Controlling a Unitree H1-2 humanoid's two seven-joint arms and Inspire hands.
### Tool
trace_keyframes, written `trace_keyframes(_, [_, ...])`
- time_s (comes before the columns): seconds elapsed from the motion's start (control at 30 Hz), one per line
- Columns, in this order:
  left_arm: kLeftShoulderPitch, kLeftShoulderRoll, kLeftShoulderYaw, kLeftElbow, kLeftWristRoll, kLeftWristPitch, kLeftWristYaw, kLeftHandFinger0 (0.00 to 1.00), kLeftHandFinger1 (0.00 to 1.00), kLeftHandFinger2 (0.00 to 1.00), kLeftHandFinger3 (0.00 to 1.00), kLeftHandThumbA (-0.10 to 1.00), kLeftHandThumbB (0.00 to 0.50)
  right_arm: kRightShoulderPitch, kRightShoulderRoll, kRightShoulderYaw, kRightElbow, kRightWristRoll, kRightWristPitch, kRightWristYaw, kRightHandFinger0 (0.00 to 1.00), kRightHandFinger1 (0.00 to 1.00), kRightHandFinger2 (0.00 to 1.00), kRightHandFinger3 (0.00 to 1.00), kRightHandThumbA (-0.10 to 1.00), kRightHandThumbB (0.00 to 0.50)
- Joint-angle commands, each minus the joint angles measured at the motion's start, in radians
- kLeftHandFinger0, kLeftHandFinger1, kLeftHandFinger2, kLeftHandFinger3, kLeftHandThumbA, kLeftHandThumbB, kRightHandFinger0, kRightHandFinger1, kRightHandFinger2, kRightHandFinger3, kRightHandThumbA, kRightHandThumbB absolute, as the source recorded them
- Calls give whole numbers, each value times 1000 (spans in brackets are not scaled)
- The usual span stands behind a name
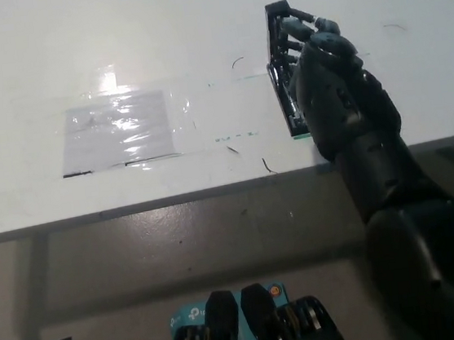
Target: A stapler is kept infront of the robot on the black mark on the desk and the robot uses its right hand to lift the top of the stapler to open it
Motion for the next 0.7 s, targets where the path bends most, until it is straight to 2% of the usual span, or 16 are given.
trace_keyframes(0.0, [24,33,9,-45,-4,11,0,262,247,373,592,561,0,-308,-9,31,134,-15,-263,163,240,301,441,582,218,0])
trace_keyframes(0.13, [27,31,8,-47,-3,6,2,259,244,377,603,551,0,-353,-12,29,212,-13,-299,184,220,289,438,611,205,0])
trace_keyframes(0.17, [25,29,9,-47,-4,12,4,254,237,369,605,546,0,-386,-14,26,236,-11,-302,180,264,318,438,608,230,0])
trace_keyframes(0.23, [22,32,6,-38,1,2,3,256,245,378,606,531,0,-428,-16,42,260,-30,-308,165,266,326,452,639,265,0])
trace_keyframes(0.33, [17,29,6,-39,-4,8,3,241,231,369,596,522,0,-469,-24,46,280,-34,-309,159,286,344,457,613,281,4])
trace_keyframes(0.37, [21,30,4,-43,-4,4,0,262,246,381,610,523,0,-476,-28,58,281,-45,-316,165,354,408,533,644,272,0])
trace_keyframes(0.4, [25,30,3,-48,-3,7,-1,270,249,384,614,525,0,-476,-30,61,281,-48,-322,169,370,423,545,652,270,0])
trace_keyframes(0.53, [32,32,3,-43,1,5,-3,299,268,388,635,544,0,-483,-31,63,289,-45,-333,164,375,431,537,633,292,0])
trace_keyframes(0.57, [33,35,-1,-43,6,6,-4,306,267,386,641,559,0,-485,-34,67,291,-48,-334,163,337,395,507,633,300,0])
trace_keyframes(0.67, [34,35,0,-39,1,-1,-8,284,254,379,623,559,0,-489,-38,66,296,-44,-334,163,320,383,497,639,303,3])
